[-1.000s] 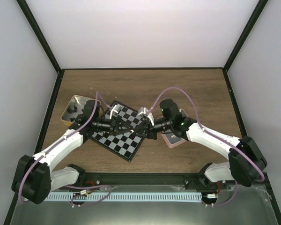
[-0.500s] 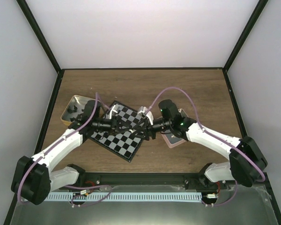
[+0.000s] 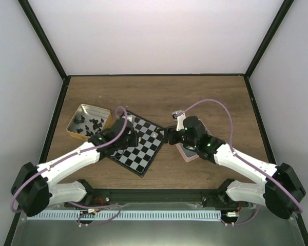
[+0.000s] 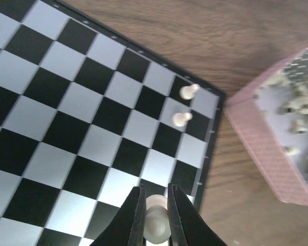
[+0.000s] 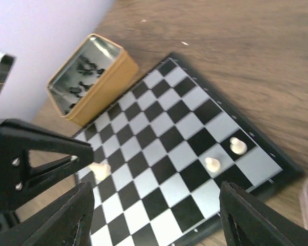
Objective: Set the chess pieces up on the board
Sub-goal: Place the chess piece on the chessboard, then pick up the chess piece from the chessboard.
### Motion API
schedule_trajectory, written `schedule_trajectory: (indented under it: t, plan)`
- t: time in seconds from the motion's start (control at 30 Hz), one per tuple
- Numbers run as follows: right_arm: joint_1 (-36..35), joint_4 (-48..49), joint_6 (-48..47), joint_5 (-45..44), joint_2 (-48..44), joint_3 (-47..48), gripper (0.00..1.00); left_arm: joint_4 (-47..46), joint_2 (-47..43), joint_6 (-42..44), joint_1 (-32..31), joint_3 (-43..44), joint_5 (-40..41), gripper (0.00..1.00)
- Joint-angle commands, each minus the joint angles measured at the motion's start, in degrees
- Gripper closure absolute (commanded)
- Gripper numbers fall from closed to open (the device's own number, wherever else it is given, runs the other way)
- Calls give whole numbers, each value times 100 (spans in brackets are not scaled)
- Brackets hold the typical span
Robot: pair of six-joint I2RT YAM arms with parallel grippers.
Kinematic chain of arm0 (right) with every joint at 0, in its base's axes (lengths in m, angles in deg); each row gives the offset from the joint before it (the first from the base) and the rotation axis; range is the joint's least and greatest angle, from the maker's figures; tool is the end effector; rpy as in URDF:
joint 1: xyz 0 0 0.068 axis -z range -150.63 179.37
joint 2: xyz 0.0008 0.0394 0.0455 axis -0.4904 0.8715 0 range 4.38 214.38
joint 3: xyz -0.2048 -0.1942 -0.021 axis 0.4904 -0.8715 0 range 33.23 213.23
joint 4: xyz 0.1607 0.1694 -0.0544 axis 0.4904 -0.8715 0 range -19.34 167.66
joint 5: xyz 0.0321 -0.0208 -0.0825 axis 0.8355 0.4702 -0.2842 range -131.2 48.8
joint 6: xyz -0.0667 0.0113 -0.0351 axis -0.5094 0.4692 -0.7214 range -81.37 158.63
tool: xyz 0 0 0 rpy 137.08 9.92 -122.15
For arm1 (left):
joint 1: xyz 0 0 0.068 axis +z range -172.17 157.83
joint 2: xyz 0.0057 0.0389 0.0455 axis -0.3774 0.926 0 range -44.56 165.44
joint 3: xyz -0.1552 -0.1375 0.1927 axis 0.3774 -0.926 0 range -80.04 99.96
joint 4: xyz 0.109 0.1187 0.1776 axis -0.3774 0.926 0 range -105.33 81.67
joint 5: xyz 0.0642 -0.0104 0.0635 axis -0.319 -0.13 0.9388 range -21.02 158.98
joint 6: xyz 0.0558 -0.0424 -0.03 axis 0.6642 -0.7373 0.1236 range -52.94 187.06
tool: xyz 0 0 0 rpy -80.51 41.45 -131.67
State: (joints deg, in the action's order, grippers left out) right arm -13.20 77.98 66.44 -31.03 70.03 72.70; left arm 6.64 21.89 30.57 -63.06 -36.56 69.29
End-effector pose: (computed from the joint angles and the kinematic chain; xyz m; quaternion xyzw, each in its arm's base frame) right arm 0.1808 0.1817 0.2597 -0.1551 0.8310 0.3662 0.3889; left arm 0.1787 -0.1542 0.2361 0.0343 0.9230 -0.2375 0.3007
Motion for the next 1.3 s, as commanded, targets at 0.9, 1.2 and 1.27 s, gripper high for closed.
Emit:
schedule_trajectory:
  t: [0.9,1.2,1.27]
  plan:
    - [117,-426,932,-1163,-133,-477,32,703,1383,116,-937,345,1090,27]
    - [126,-427,963,-1147,-87,-529,32,1076,1714,528,-510,686,-86,43]
    - [134,-414,962,-1158,-94,-552,32,1161,1812,582,-508,754,-61,48]
